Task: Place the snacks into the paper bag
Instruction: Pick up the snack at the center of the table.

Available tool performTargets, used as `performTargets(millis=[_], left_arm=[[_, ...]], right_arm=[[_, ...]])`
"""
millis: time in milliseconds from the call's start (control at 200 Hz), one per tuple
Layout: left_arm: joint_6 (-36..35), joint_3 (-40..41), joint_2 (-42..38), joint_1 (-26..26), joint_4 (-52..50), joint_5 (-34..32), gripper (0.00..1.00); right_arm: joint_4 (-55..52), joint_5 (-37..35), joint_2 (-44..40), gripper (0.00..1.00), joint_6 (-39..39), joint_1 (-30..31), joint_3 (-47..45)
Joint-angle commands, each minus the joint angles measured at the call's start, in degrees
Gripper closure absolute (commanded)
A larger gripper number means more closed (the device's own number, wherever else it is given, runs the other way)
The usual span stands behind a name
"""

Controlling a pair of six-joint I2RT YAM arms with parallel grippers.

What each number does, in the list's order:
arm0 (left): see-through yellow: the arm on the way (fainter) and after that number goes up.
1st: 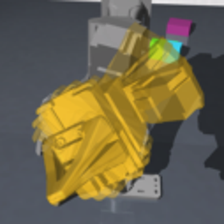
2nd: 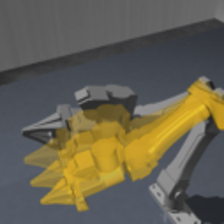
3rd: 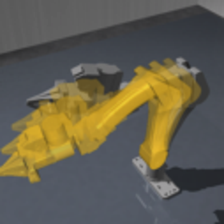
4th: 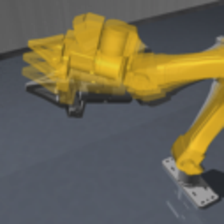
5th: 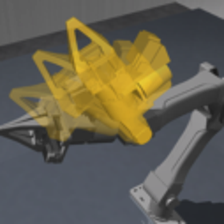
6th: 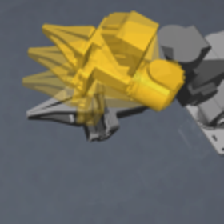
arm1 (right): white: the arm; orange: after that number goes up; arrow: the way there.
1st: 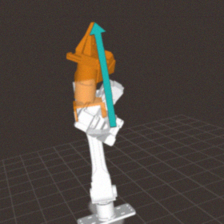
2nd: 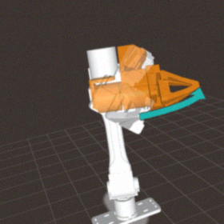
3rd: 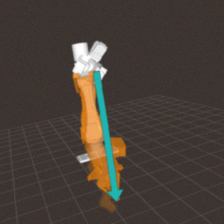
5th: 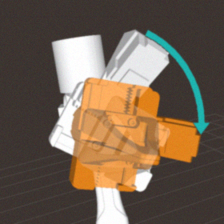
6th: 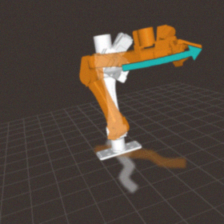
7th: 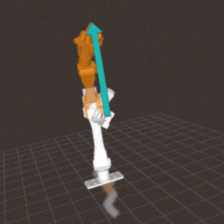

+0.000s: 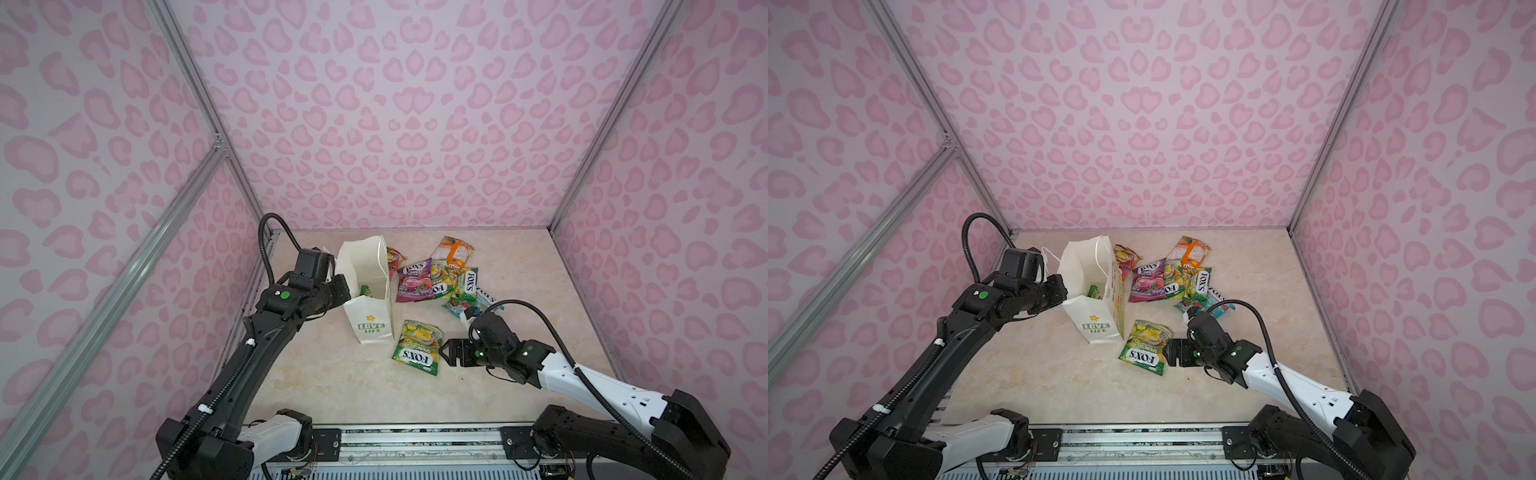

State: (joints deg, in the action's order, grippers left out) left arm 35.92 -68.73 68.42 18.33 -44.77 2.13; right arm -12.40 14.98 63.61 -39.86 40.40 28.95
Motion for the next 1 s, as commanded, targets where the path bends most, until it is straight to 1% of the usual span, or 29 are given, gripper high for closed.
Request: performTargets(millis=[0,80,175,285,475,650,810,1000], left_arm=[[0.1,-0.3,-0.1,-0.1,-2.8,-0.7,0.97],[0.1,-0.3,-0.2,-0.1,-3.0,-0.7,0.97],[0.1,-0.2,-0.4,-0.1,-3.3,-0.9,0.97],[0.1,0.0,-0.7,-0.1,-3.5,-1.2,0.97],[0.2,0.3,-1.2,-0.1,-3.7,-1.5,0.97],[0.2,0.2,-1.6,-0.1,-3.8,-1.6,0.97],[0.2,0.3,-1.4,-0.1,-3.5,-1.1,0.97],[0.3,0.5,-1.1,-0.1,-3.6,-0.9,0.97]], right_arm=[[10.9,5.4,1.7,0.06,-5.3,0.0,-3.1],[13.1,6.4,3.4,0.06,-6.0,0.0,-4.2],[16.8,9.9,6.8,0.07,-7.4,0.1,-5.0],[21.9,11.2,10.7,0.08,-10.0,1.0,-6.5],[30.2,13.4,16.9,0.17,-13.2,3.3,-7.3],[36.3,14.0,20.2,0.23,-17.1,4.3,-8.5],[42.6,13.1,23.3,0.33,-21.1,4.4,-10.4],[47.8,11.7,27.8,0.50,-23.9,3.9,-10.6]])
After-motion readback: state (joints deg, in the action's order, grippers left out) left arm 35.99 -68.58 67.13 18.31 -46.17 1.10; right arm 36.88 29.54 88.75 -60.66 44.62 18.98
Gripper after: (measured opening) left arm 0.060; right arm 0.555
